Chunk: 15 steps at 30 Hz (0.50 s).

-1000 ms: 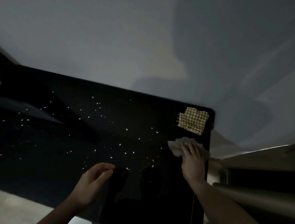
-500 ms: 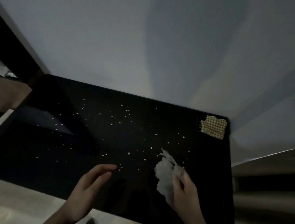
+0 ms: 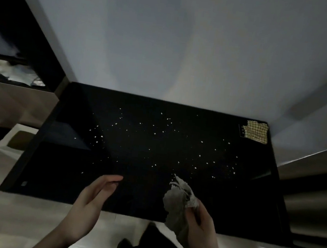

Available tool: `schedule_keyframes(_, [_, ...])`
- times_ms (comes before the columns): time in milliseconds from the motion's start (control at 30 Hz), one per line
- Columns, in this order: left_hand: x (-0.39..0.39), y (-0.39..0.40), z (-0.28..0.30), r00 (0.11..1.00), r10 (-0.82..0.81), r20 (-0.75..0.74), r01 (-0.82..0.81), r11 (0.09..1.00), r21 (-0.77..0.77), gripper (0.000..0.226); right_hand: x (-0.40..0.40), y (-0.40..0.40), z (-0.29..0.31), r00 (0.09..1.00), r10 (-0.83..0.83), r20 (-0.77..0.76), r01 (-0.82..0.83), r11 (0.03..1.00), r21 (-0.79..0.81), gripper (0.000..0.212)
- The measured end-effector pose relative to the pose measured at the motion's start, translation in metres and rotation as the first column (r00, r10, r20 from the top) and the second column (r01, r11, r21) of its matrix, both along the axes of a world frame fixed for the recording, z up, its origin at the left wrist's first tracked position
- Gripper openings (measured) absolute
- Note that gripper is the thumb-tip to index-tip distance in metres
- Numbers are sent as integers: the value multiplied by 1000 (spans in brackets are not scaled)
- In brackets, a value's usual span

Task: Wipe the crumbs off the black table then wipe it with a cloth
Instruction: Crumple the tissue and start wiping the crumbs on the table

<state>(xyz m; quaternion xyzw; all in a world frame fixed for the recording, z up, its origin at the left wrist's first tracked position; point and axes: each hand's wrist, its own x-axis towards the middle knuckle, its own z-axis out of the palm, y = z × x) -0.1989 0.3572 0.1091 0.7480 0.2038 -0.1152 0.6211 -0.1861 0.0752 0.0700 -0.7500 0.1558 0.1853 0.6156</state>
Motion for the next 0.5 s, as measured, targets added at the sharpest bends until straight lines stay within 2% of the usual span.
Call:
schedule_keyframes(100, [-1,13,-1,1000,28,-10,-28,1000,-3,28,10,17,1,999,7,-40,-5,998,61,26])
schedule_keyframes(333, [-25,65,-14,989,146,-12,-144,985,95,31,54,83,8,967,255,9,-255,967,31,29])
schedule_keyframes(500, [-22,112,-12,975,219,-41,-213,970,115,30,75,129,22,961,273,40,-274,961,33,32])
